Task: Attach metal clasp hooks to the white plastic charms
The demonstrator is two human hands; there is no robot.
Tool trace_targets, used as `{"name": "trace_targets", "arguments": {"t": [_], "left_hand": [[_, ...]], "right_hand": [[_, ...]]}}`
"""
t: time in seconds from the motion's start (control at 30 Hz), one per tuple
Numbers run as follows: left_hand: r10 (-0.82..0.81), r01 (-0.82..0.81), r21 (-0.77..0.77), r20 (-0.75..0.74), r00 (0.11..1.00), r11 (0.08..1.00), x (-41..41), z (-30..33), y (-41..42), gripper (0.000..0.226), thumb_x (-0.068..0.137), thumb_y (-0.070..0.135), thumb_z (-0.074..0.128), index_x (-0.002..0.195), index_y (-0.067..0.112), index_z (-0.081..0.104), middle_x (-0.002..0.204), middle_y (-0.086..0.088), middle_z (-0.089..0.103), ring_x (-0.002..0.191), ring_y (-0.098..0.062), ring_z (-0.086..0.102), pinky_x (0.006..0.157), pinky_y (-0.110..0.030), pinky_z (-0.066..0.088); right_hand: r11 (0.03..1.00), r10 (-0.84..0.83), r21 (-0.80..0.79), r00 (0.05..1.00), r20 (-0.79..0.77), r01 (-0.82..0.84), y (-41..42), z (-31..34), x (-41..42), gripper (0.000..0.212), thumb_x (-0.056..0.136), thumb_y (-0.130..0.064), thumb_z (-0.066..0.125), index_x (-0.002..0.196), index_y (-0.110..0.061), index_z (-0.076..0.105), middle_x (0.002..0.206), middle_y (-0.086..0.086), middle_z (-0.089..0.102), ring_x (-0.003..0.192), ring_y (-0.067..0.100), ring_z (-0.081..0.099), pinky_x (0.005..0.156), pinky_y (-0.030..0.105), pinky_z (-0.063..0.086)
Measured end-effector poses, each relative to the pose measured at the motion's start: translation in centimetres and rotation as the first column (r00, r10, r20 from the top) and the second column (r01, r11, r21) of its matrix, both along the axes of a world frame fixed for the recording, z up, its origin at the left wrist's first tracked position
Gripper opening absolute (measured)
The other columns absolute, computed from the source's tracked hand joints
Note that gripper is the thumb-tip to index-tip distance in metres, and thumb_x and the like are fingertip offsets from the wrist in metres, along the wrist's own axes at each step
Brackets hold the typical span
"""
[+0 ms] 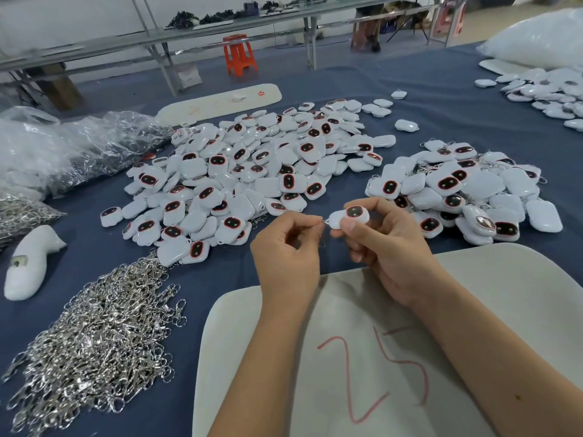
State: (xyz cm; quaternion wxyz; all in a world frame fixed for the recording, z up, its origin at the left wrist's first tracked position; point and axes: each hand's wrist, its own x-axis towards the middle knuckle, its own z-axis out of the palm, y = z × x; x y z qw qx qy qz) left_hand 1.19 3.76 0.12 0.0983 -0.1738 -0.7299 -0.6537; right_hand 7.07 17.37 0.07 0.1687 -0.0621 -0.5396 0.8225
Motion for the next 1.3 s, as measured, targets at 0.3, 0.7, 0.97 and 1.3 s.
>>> {"name": "trace_targets", "arguments": {"t": [0.3, 0.7, 0.97, 1.3], "left_hand": [[-0.054, -0.101, -0.347, -0.411, 0.91, 0.933, 0.0, 0.1, -0.5, 0.016, 0.084, -0.005, 0.068, 0.084, 0.01, 0.075, 0.082, 0.002, 0.071, 0.08, -0.019, 0.064, 0.074, -0.031, 0.049], [-0.259, 0.138, 0.341, 0.342, 0.903, 0.93, 0.8, 0.4, 1.2, 0.023, 0.099, 0.003, 0.06, 0.082, 0.014, 0.072, 0.075, -0.003, 0.072, 0.068, -0.011, 0.06, 0.068, -0.024, 0.052], [-0.031, 0.004, -0.29, -0.091, 0.995, 0.957, 0.1, 0.5, -0.2, 0.014, 0.094, 0.006, 0.066, 0.082, 0.013, 0.07, 0.073, 0.009, 0.066, 0.068, -0.008, 0.059, 0.067, -0.023, 0.045], [-0.114, -0.04, -0.649, -0.194, 0.974, 0.759, 0.3, 1.1, -0.4, 0.012, 0.095, 0.007, 0.057, 0.091, 0.01, 0.069, 0.092, -0.006, 0.067, 0.087, -0.027, 0.058, 0.077, -0.041, 0.041]], "right_hand": [[0.996, -0.062, 0.07, 0.998, 0.027, 0.06, 0.0, -0.2, 0.1, 0.03, 0.082, -0.021, 0.084, 0.106, -0.016, 0.068, 0.088, 0.02, 0.076, 0.065, 0.023, 0.055, 0.054, 0.025, 0.048], [0.999, -0.006, 0.044, 0.997, -0.074, 0.009, 0.0, 0.2, 0.0, 0.035, 0.08, -0.02, 0.076, 0.113, -0.014, 0.069, 0.066, -0.002, 0.061, 0.055, 0.01, 0.049, 0.051, 0.02, 0.045], [0.997, -0.036, 0.063, 0.999, -0.033, 0.038, 0.1, -0.4, -0.3, 0.034, 0.079, -0.023, 0.081, 0.11, -0.016, 0.069, 0.082, 0.013, 0.074, 0.058, 0.012, 0.053, 0.052, 0.022, 0.047], [0.962, -0.031, 0.27, 1.0, 0.001, 0.03, 0.1, -0.7, -0.3, 0.026, 0.088, -0.019, 0.075, 0.111, -0.013, 0.066, 0.081, 0.009, 0.071, 0.067, 0.026, 0.054, 0.055, 0.025, 0.05]]}}
